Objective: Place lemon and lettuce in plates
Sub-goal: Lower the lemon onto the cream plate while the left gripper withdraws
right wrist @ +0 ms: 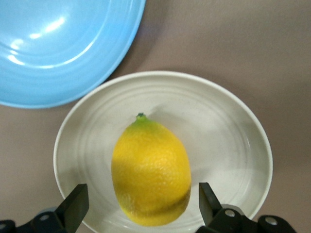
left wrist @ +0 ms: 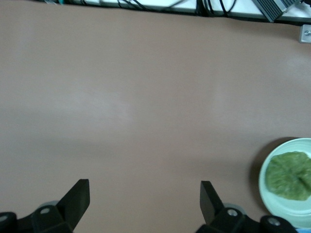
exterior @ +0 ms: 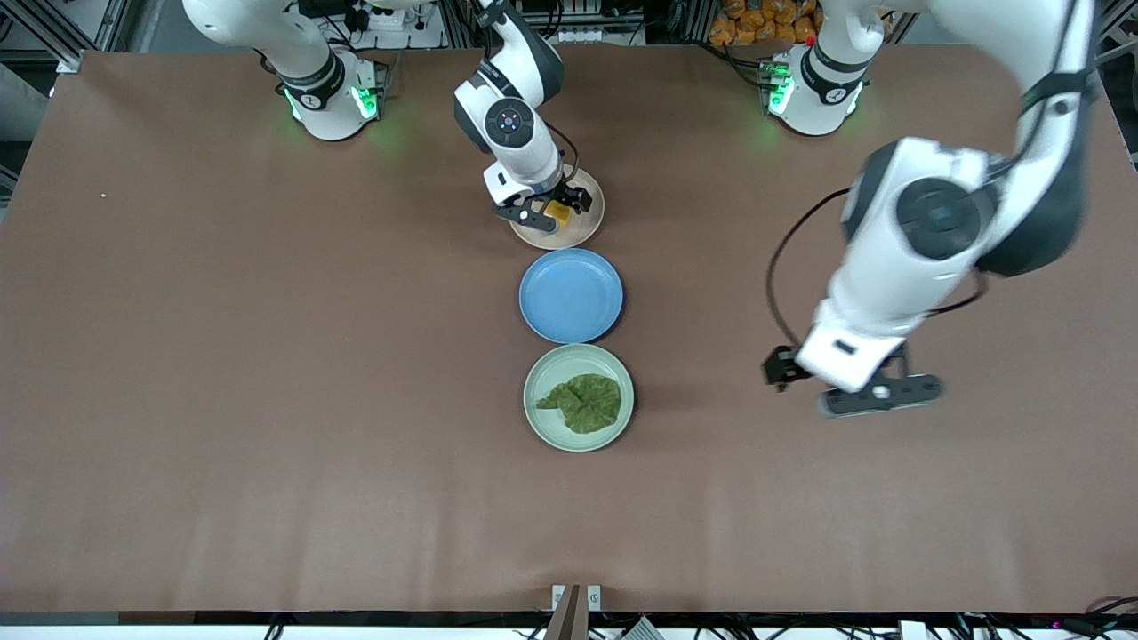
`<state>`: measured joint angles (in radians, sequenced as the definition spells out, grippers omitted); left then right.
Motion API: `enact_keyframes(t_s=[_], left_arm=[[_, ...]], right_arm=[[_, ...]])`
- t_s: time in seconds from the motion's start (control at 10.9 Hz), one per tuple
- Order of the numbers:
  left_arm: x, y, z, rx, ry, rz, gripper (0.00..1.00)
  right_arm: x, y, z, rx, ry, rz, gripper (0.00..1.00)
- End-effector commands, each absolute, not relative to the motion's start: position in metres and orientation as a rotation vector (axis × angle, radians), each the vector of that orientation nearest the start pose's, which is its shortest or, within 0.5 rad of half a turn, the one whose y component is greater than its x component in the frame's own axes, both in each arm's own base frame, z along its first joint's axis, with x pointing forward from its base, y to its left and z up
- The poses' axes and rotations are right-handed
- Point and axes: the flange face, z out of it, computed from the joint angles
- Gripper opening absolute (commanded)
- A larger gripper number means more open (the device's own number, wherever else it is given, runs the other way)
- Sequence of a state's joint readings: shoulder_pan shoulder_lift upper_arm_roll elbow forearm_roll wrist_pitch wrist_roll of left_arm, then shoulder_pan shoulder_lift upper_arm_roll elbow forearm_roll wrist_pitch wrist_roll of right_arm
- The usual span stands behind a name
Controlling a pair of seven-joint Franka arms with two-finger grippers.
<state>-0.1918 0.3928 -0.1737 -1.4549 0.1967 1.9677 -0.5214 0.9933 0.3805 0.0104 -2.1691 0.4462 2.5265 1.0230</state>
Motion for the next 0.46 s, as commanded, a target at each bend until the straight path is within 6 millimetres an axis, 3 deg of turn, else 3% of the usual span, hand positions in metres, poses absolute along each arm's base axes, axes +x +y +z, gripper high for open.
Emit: enact_keyframes(t_s=[0.0, 0.37], left_arm=[[0.638, -0.177, 0.523, -3.040, -0.119, -0.254, 1.00], [0.607, -0.161, 0.578, -3.013, -0.154, -0.243, 1.00]], right_arm=[[0.341, 0.446, 0.215, -2.945, 0.616, 0.289, 1.00], [0.415, 0.374, 0.228, -2.984, 0.460, 0.207, 1.00]])
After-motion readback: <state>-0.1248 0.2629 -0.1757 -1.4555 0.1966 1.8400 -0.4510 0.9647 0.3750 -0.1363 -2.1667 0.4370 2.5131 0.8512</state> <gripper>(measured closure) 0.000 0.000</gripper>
